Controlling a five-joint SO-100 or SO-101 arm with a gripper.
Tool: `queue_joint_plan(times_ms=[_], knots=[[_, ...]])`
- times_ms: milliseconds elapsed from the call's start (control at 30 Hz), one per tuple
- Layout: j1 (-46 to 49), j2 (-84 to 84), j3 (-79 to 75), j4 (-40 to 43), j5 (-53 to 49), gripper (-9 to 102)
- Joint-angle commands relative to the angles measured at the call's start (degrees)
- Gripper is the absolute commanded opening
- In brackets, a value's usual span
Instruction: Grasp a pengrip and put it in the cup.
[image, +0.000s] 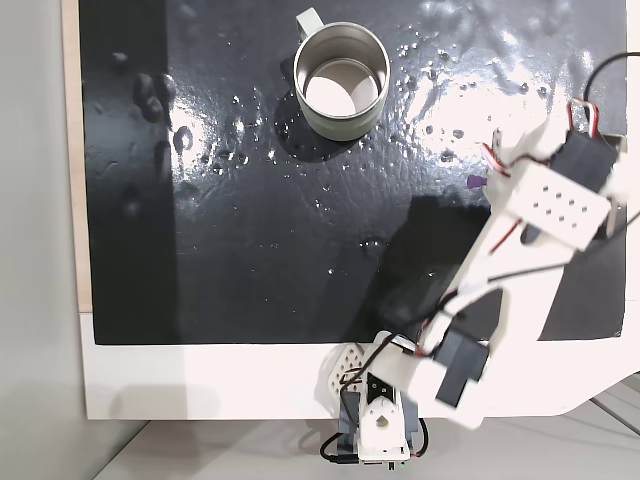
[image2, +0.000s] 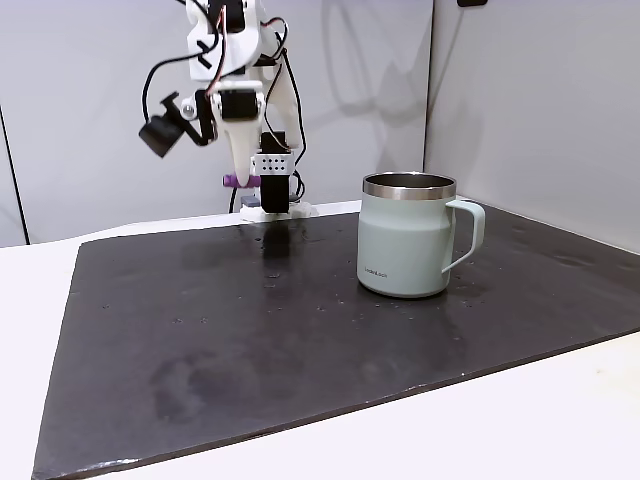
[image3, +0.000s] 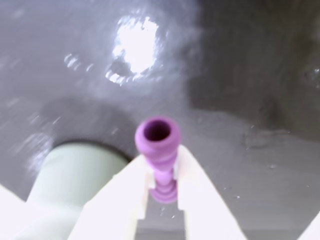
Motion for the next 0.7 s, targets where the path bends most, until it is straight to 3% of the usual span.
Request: queue_joint_plan(times_ms=[0, 267, 667], knots=[[-1.23, 14.24, 0.26, 0.0, -0.62, 0], [-4.13, 19.69, -4.39, 0.0, 1.05, 0], [-22.5, 6.06, -21.8, -0.18, 16.44, 0]])
